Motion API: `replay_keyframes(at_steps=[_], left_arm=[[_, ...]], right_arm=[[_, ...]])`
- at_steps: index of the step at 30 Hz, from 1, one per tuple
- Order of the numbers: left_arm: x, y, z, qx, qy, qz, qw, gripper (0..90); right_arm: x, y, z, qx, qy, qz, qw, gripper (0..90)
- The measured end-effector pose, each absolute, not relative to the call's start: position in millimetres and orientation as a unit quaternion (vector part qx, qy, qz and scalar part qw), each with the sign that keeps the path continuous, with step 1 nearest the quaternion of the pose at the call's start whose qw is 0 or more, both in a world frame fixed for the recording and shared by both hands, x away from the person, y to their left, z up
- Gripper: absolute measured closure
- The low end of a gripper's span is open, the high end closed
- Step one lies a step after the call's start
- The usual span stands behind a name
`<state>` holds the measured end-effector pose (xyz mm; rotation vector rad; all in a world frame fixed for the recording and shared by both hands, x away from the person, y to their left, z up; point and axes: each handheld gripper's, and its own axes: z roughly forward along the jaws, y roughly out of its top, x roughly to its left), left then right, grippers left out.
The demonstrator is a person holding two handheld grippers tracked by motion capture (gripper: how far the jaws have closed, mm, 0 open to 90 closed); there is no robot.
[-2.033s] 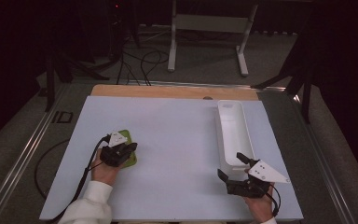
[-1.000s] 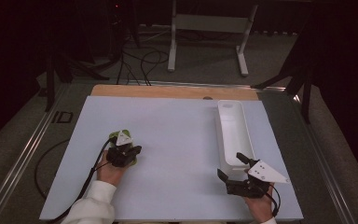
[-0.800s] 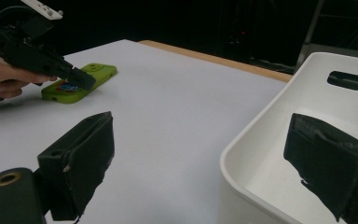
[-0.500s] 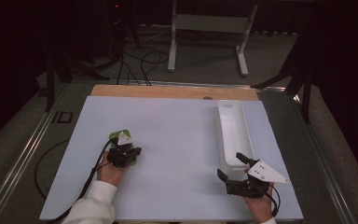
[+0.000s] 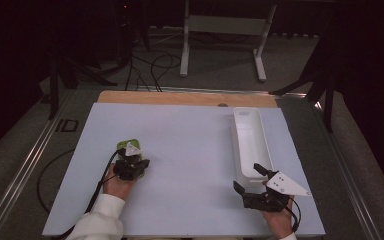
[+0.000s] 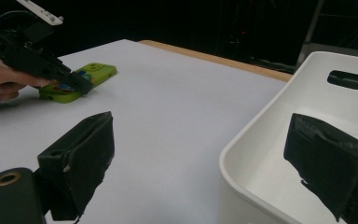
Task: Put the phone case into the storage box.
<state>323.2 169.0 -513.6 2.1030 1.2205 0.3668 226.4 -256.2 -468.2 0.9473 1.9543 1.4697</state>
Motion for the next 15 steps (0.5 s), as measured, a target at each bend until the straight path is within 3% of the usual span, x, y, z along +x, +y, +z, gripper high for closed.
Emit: replay_keyframes(at_steps=[15], left_arm=[[297, 203, -515, 0.795, 0.485, 0.155, 0.330, 90.0]], right_arm=[[229, -256, -468, 0.351, 0.719, 0.543, 0.255, 8.4]])
